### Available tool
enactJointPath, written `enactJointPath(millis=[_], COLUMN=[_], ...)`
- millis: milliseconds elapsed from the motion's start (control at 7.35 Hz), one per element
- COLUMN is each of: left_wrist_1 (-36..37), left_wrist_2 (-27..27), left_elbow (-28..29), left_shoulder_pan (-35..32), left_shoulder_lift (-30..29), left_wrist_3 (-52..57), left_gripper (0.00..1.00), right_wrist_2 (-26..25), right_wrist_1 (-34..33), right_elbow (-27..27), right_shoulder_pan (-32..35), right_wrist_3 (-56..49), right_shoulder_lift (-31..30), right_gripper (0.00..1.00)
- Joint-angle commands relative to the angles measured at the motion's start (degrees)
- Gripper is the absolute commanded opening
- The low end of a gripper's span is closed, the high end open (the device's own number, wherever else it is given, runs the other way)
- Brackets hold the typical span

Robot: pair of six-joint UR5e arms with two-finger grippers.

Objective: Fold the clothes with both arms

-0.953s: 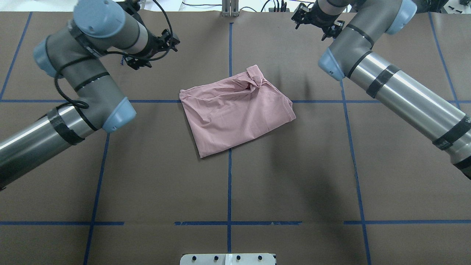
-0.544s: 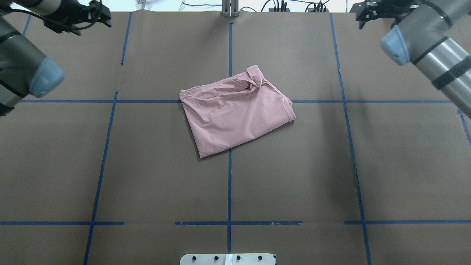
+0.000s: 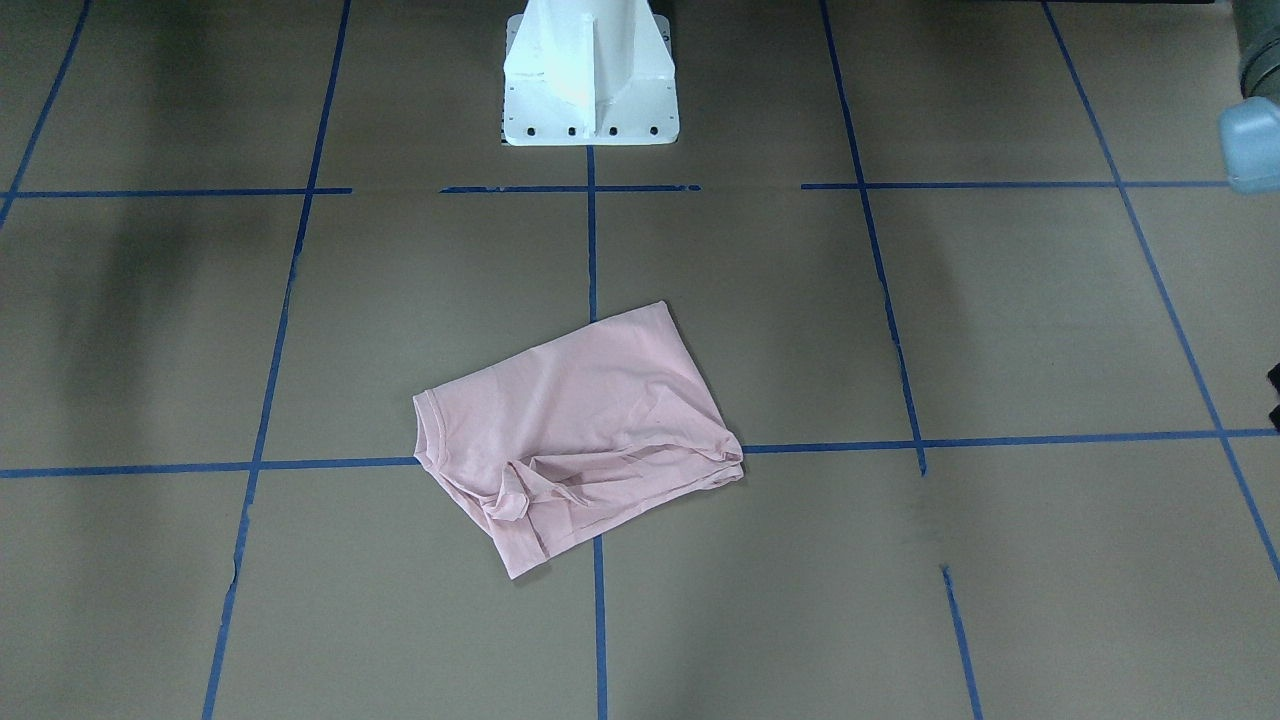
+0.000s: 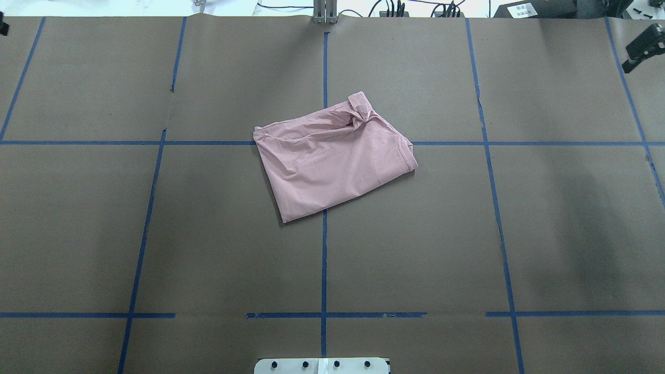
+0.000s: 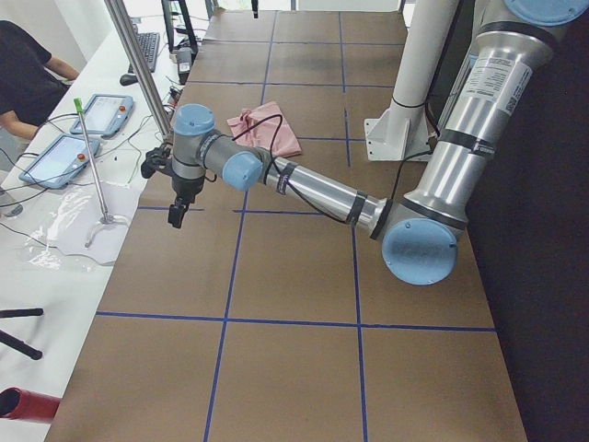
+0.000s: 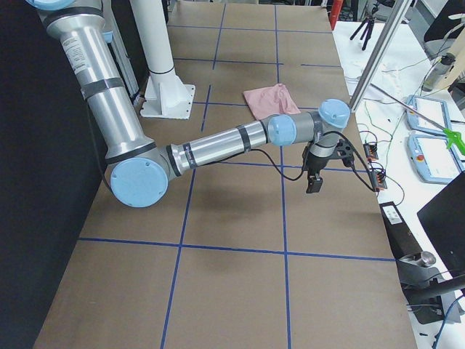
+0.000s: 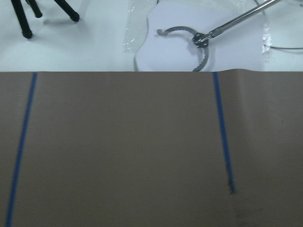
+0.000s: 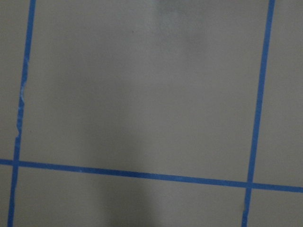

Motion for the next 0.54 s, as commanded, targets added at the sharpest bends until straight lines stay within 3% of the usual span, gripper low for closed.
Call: enactJointPath(millis=[0, 136, 408], left_wrist_1=[2.98, 1.69, -5.6], left_wrist_2=[-5.14, -10.04, -7.82], left_elbow=[-0.36, -0.46, 3.23], left_shoulder_pan=[-7.05, -7.15, -6.72], left_shoulder_lift=[6.23, 11.74, 15.63], left_wrist_3=[23.89, 24.06, 24.41], left_gripper=[1.0, 1.0, 1.0], right_wrist_2=[3.06, 2.89, 2.88], right_wrist_1=[0.06, 0.94, 5.33], right_elbow=[0.77, 1.21, 1.39], right_shoulder_pan=[5.67, 5.94, 5.94], right_wrist_3=[-8.71, -8.81, -8.63], right_shoulder_lift=[-7.23, -8.05, -10.5], right_gripper=[1.0, 1.0, 1.0])
